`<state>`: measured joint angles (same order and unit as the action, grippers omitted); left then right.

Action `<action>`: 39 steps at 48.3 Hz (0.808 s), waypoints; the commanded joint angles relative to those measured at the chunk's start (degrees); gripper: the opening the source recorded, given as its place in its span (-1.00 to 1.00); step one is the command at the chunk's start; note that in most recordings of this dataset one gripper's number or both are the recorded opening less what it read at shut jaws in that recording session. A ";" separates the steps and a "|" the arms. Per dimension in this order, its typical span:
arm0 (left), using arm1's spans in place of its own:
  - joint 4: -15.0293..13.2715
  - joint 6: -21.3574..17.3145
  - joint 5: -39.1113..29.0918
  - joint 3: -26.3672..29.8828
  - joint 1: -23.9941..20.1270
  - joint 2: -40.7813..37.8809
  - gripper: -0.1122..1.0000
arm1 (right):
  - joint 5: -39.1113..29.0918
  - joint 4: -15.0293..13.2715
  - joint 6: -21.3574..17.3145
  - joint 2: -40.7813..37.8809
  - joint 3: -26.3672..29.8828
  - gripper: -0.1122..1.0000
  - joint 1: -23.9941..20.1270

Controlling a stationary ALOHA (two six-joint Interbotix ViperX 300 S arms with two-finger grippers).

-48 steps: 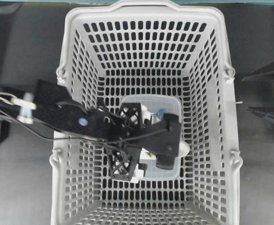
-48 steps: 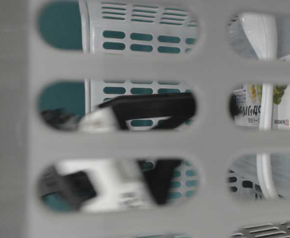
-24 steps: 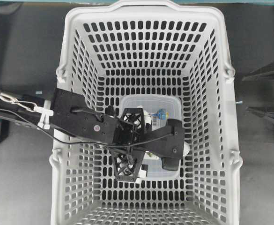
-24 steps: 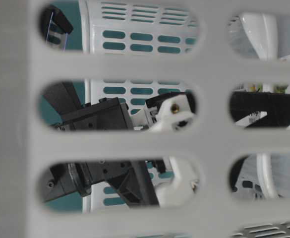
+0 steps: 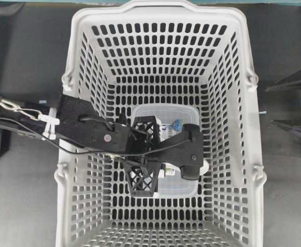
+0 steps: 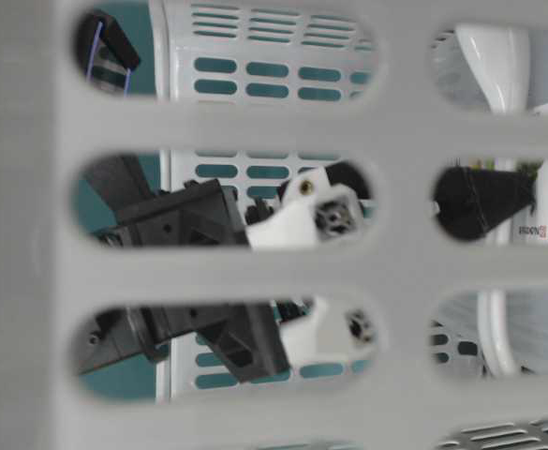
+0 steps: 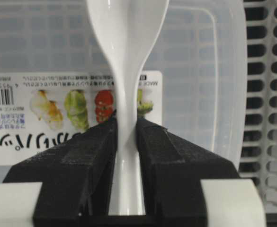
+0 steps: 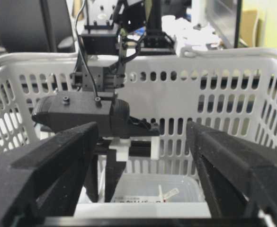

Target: Pick up the chinese spoon from the shopping basket with the left arm.

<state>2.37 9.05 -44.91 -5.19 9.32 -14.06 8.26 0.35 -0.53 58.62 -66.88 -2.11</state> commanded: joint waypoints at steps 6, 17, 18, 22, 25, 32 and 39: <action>0.18 0.18 -2.99 5.54 -0.09 5.62 -0.57 | 0.18 0.26 -0.09 -0.09 0.53 0.50 -0.18; 0.09 0.18 -12.66 13.01 -0.18 9.05 -0.57 | 0.18 0.18 -0.09 0.18 0.53 0.50 -0.09; 0.18 0.18 -13.62 13.62 -0.18 9.23 -0.57 | 0.18 0.26 -0.09 0.18 0.53 0.50 -0.18; 0.18 0.00 -16.88 16.08 -0.35 9.58 -0.57 | 0.18 0.26 -0.09 0.44 0.53 0.50 -0.18; 0.18 -0.35 -18.98 17.67 -0.44 9.49 -0.57 | 0.18 0.26 -0.09 0.70 0.53 0.50 -0.18; 0.18 -0.44 -21.36 19.69 -1.05 9.58 -0.57 | 0.18 0.18 -0.09 0.88 0.53 0.50 -0.18; 0.18 -0.53 -21.53 19.78 -1.32 9.49 -0.57 | 0.18 0.26 -0.09 0.88 0.53 0.50 -0.18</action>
<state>2.37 8.61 -66.45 13.01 8.09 -6.42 8.26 0.44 -0.53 59.85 -66.88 -2.11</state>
